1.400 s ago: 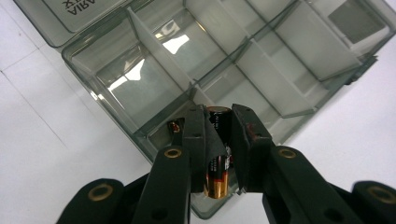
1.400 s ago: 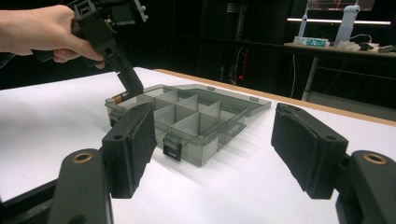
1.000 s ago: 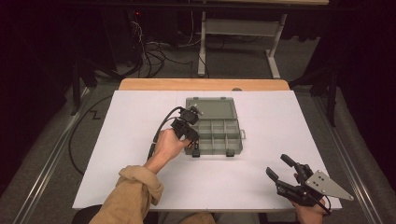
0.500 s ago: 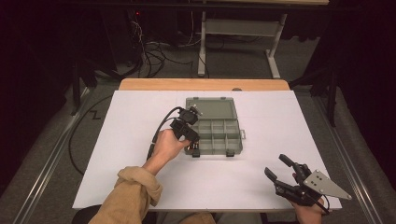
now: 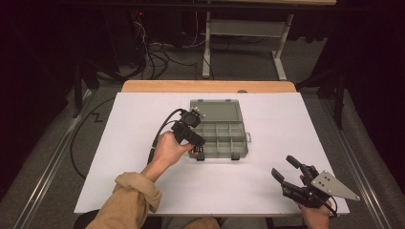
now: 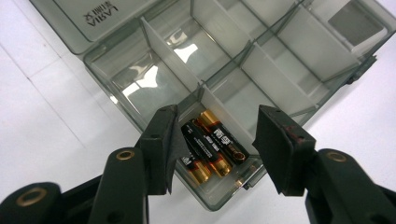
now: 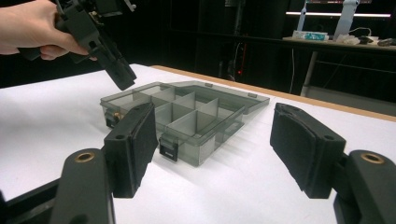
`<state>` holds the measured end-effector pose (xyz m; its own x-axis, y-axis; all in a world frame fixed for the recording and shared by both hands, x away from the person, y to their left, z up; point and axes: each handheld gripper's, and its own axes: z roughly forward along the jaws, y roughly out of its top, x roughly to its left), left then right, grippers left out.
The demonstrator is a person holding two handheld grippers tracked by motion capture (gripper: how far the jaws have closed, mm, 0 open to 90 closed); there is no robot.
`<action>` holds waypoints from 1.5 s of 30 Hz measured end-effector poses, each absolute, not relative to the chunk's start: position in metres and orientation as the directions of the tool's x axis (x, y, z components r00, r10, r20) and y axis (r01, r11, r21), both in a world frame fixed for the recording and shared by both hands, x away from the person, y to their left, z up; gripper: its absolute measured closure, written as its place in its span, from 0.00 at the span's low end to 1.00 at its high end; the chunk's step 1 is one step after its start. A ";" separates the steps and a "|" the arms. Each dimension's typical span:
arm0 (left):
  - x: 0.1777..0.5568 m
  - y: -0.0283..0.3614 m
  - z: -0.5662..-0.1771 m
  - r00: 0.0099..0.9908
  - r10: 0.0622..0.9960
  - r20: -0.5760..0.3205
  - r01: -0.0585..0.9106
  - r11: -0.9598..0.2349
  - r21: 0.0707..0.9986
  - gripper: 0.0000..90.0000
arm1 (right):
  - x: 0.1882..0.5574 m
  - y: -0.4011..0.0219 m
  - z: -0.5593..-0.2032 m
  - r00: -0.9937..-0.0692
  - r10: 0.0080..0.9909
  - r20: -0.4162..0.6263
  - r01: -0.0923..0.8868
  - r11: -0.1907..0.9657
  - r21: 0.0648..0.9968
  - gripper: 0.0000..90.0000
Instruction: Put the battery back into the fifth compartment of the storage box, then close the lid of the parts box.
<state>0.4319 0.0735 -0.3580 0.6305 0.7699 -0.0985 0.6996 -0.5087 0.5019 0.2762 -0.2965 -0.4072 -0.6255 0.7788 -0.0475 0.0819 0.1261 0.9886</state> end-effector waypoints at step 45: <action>0.438 0.123 -0.346 0.549 0.831 -0.090 0.704 -0.402 0.585 0.49 | 0.319 -0.242 -0.386 -0.645 0.764 0.021 0.295 0.224 0.929 0.54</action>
<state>0.4378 0.1227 -0.3464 0.5490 0.8310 -0.0898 0.7043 -0.4021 0.5850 0.3195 -0.2418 -0.3861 -0.6453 0.7636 0.0206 0.2947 0.2240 0.9290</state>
